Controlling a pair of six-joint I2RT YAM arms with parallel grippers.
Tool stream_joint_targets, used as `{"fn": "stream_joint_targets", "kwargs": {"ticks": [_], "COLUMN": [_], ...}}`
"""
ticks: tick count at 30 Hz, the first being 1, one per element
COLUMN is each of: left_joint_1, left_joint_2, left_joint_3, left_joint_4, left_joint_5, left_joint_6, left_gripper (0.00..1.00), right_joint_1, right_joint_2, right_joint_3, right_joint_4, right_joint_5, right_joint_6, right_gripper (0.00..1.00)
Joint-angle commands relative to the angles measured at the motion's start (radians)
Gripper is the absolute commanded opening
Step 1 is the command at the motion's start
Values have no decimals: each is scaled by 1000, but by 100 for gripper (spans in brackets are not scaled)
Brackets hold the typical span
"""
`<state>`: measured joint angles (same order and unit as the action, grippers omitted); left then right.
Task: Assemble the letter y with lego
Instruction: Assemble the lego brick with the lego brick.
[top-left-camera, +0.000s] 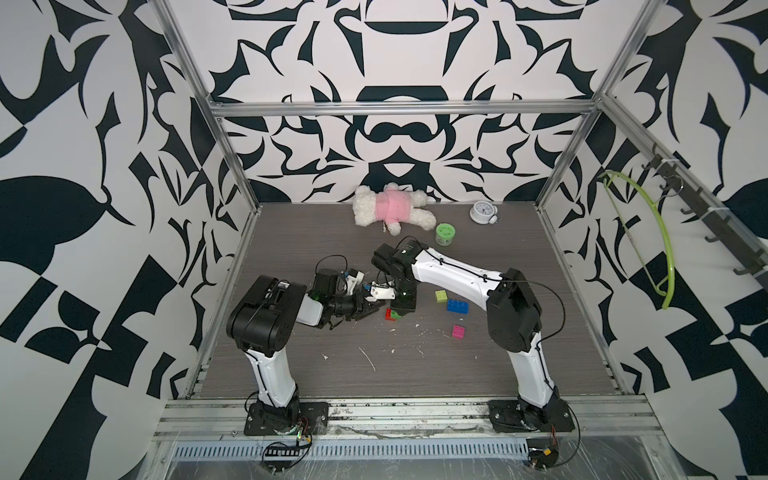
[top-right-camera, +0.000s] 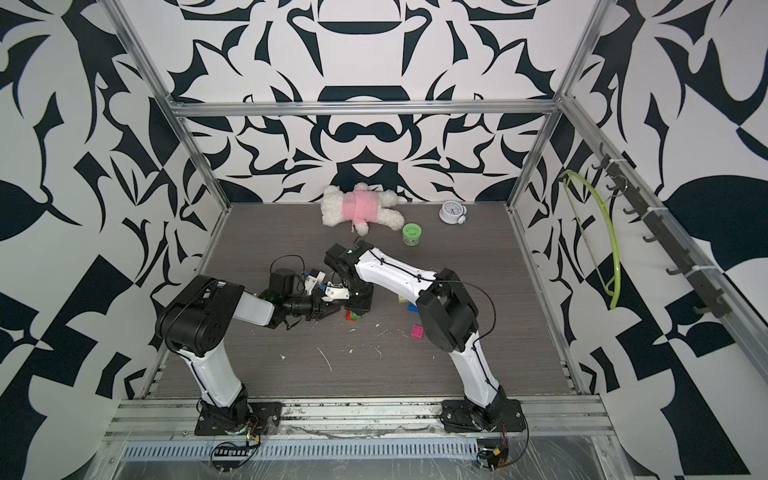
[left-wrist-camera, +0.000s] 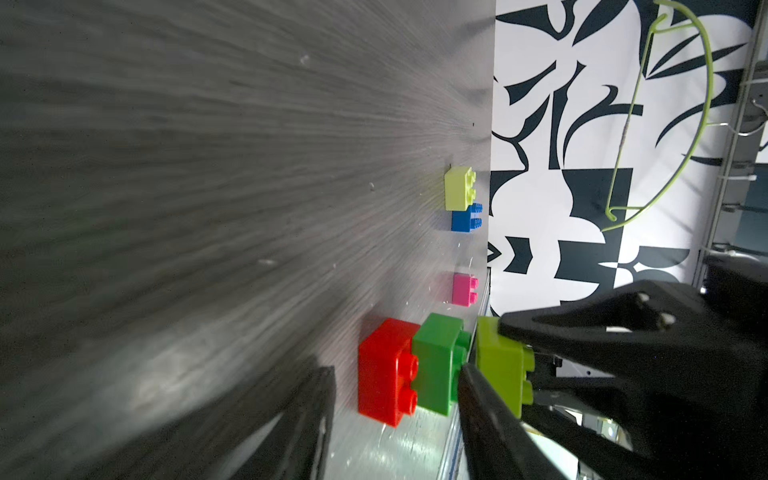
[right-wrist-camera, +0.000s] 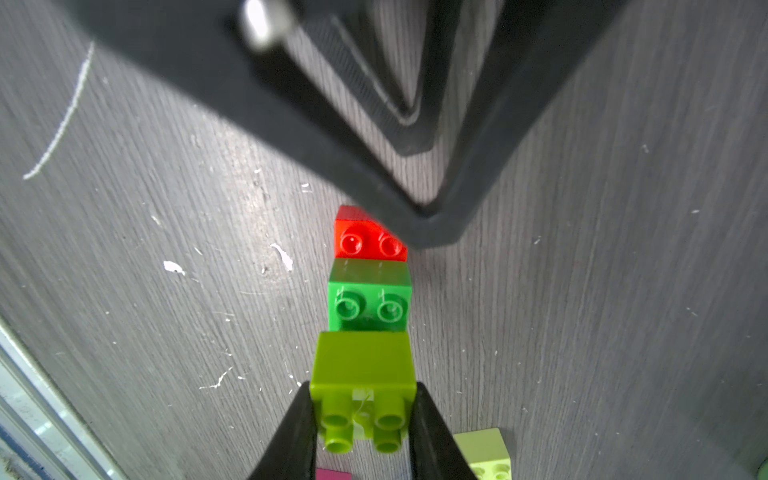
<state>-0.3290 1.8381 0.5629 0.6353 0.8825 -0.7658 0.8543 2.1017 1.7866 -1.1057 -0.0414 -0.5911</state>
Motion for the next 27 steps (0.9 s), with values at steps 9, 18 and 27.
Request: {"fn": "stream_joint_targets", "kwargs": {"ticks": [9, 18, 27], "left_joint_1": [-30, -33, -38], "left_joint_2": [54, 62, 64], "left_joint_3": [-34, -32, -37], "left_joint_4": [-59, -60, -60], "left_joint_5": [-38, -41, -40], "left_joint_6": [27, 19, -5], "left_gripper": [55, 54, 50], "right_joint_1": [-4, -5, -5], "right_joint_2": [-54, -22, 17], "right_joint_3": [-26, 2, 42], "right_joint_4": [19, -4, -45], "right_joint_5": [-38, -25, -22], "right_joint_6": [-41, -30, -8], "right_gripper": [16, 16, 15]}}
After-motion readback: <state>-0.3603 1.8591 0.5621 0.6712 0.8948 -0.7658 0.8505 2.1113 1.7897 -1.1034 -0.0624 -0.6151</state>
